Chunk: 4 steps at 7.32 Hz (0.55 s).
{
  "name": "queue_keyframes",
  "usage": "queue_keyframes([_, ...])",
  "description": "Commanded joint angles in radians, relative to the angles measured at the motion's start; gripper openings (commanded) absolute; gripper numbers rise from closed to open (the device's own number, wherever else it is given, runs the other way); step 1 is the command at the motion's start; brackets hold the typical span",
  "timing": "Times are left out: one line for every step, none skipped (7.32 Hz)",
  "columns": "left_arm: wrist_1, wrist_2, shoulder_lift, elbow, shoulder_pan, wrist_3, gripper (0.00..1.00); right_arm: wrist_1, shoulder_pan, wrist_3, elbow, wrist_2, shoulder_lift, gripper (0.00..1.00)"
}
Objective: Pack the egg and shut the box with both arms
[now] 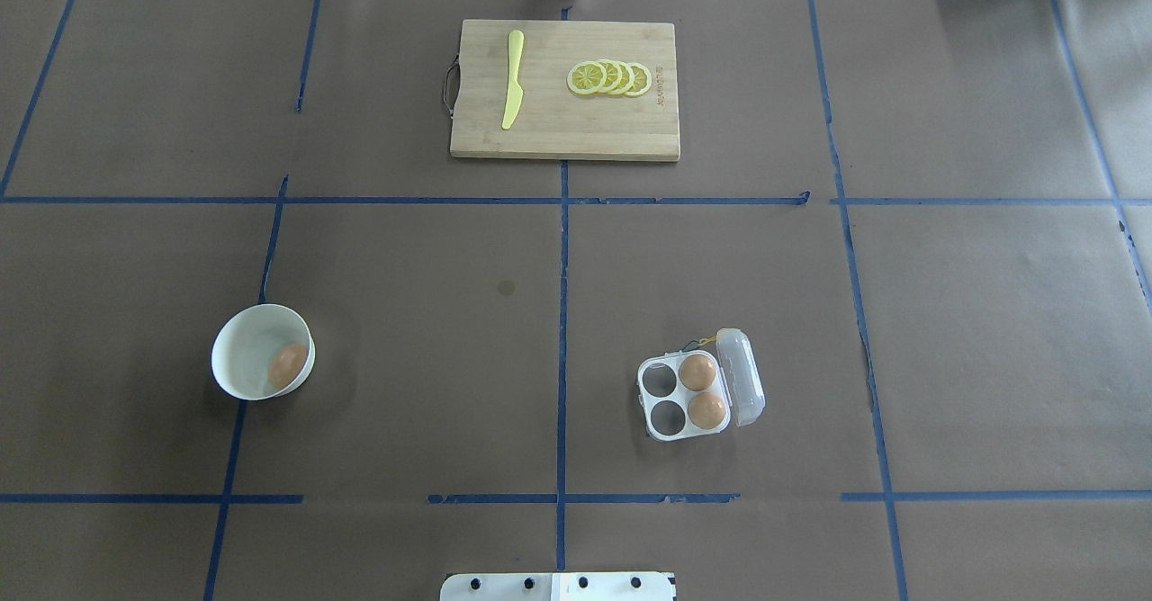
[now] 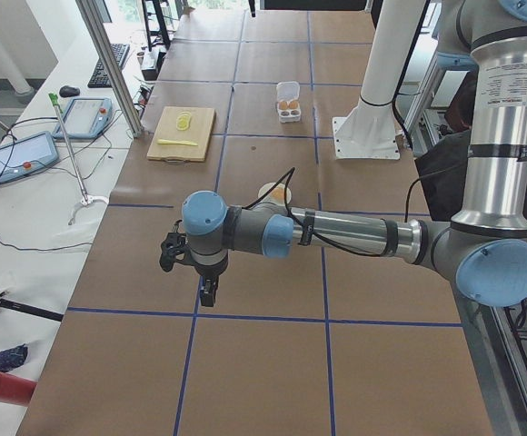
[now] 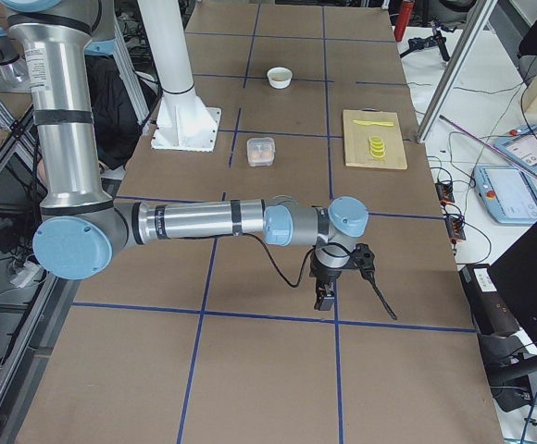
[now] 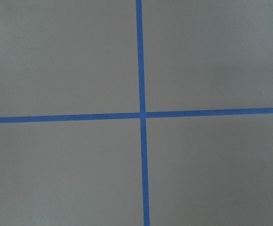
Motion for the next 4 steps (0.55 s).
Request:
queue_keyframes([-0.03, 0.002, -0.001, -0.008, 0.001, 0.004, 1.0, 0.0, 0.0, 0.0, 0.002, 0.001, -0.002, 1.0])
queue_keyframes([-0.038, -0.008, -0.001, -0.008, 0.001, 0.004, 1.0, 0.0, -0.001, 0.0, 0.006, 0.002, 0.0, 1.0])
queue_keyframes([-0.047, -0.009, -0.003, -0.008, 0.001, 0.004, 1.0, 0.0, -0.001, 0.0, 0.023, 0.005, 0.0, 1.0])
queue_keyframes([-0.05, -0.009, -0.003, -0.008, 0.008, 0.004, 1.0, 0.0, -0.018, 0.002, 0.034, 0.007, 0.0, 1.0])
